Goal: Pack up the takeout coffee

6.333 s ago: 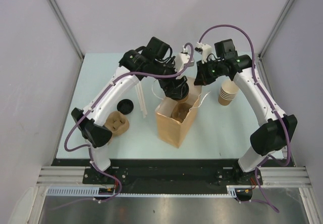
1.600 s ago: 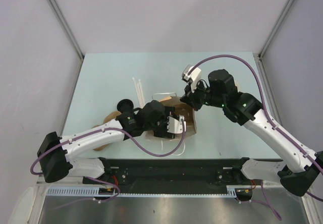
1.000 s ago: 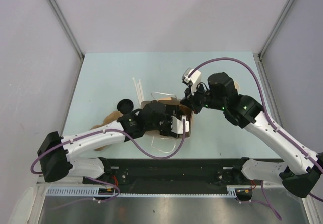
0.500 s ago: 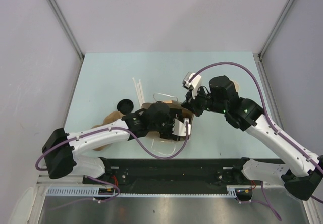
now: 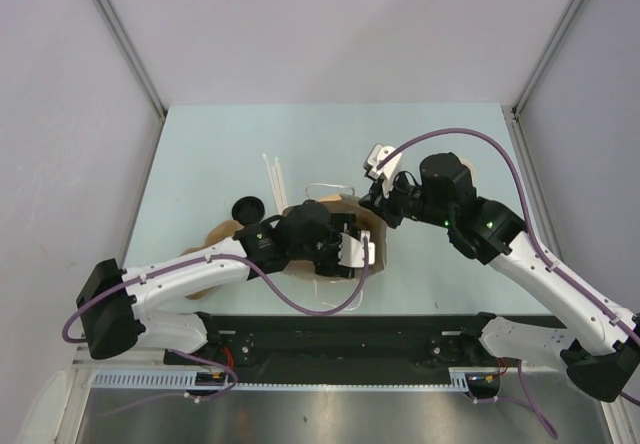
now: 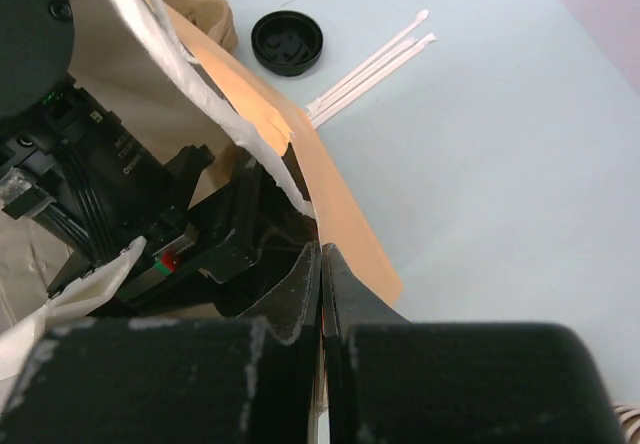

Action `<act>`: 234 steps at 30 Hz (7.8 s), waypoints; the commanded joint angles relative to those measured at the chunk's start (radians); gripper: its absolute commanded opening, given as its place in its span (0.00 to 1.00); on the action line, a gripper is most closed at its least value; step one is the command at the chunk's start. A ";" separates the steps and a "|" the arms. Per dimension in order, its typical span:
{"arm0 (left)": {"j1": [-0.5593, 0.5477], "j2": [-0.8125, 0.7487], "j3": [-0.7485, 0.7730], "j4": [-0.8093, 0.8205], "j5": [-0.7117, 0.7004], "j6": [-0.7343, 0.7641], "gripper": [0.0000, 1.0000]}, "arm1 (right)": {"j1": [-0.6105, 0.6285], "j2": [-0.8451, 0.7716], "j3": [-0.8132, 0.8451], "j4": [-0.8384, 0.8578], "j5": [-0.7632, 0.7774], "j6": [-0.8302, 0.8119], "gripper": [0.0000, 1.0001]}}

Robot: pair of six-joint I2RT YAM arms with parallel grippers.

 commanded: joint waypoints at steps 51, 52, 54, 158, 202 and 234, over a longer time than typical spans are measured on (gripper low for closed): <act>-0.016 0.077 -0.100 0.135 -0.097 -0.077 0.18 | 0.129 0.014 0.019 -0.076 0.113 -0.143 0.00; -0.014 0.082 -0.087 0.129 -0.099 -0.080 0.18 | 0.129 0.015 0.019 -0.075 0.112 -0.140 0.00; -0.016 0.099 -0.074 0.108 -0.102 -0.084 0.18 | 0.129 0.015 0.018 -0.076 0.109 -0.139 0.00; 0.225 0.280 0.257 -0.041 0.191 -0.127 0.77 | -0.265 0.265 0.015 0.091 -0.161 -0.065 0.00; 0.312 0.184 0.720 -0.307 0.335 -0.247 0.99 | -0.370 0.255 0.077 0.022 -0.152 -0.039 0.00; 0.789 0.395 0.578 -0.178 -0.120 -1.014 0.70 | -0.485 0.249 0.127 0.054 0.178 0.286 0.00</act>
